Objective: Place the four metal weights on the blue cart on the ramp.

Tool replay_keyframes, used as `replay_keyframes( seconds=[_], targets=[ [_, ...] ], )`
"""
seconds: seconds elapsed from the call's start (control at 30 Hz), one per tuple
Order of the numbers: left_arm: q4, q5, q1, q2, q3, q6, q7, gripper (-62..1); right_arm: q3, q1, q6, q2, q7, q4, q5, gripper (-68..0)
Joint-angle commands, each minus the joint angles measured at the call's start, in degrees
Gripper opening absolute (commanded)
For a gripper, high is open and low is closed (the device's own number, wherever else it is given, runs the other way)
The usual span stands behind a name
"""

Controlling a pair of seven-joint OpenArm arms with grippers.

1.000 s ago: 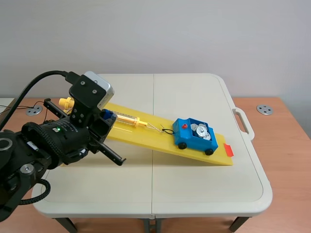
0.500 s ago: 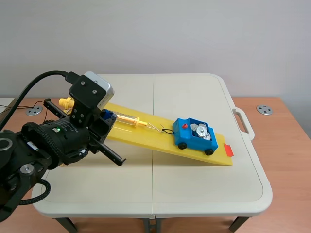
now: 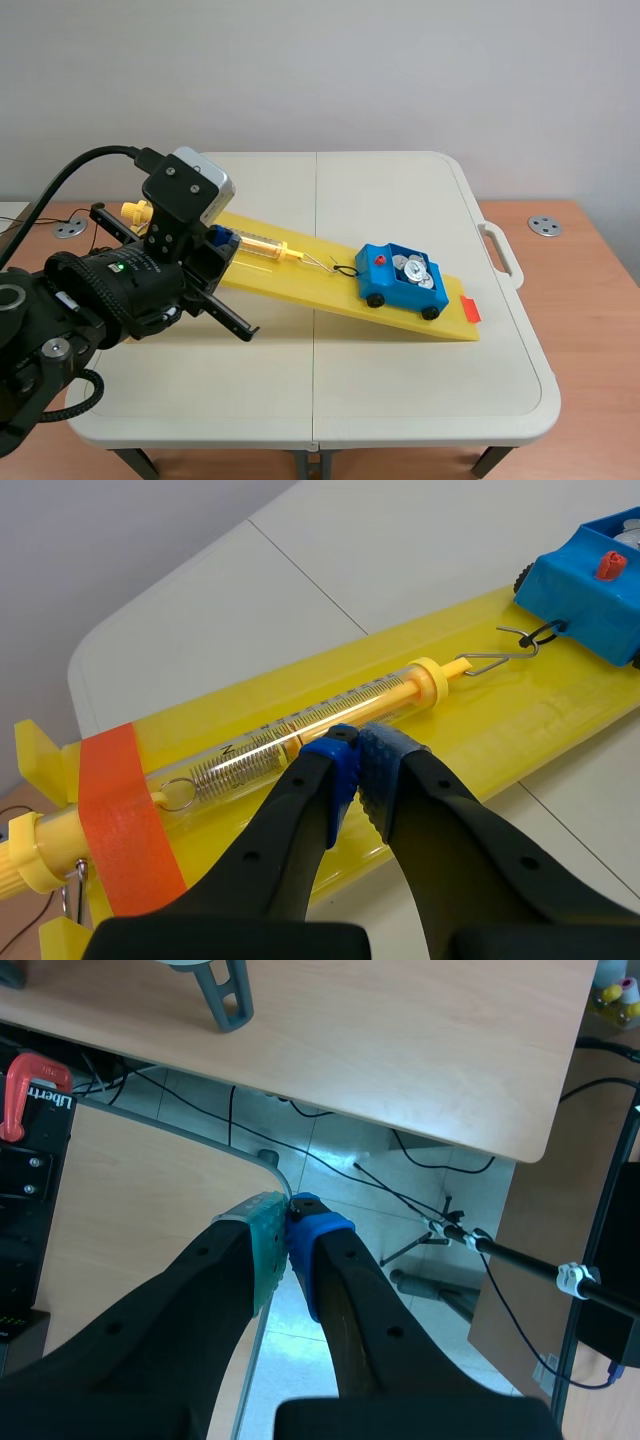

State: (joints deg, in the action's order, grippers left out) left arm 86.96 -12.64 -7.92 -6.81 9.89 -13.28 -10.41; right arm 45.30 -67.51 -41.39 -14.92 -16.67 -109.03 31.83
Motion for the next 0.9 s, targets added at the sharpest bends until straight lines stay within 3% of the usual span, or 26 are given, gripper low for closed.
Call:
replay_keyframes(
  seconds=[0.0, 0.57, 0.87],
  targets=[
    [4.9, 0.8, 2.4, 1.4, -0.2, 3.7, 8.9, -58.2, 2.1, -1.5, -1.3, -0.6, 3.7, -4.0, 5.1, -65.6],
    [5.0, 1.8, 2.2, 1.3, -0.2, 3.7, 8.9, -58.2, 2.1, -1.2, -1.3, -0.7, 3.8, -4.0, 5.1, -65.6],
    [15.4, 6.0, -4.0, -1.6, -0.3, 3.7, 6.1, -57.8, 2.1, 1.1, -1.3, -2.8, 5.0, -4.0, 6.4, -65.6]
  ],
)
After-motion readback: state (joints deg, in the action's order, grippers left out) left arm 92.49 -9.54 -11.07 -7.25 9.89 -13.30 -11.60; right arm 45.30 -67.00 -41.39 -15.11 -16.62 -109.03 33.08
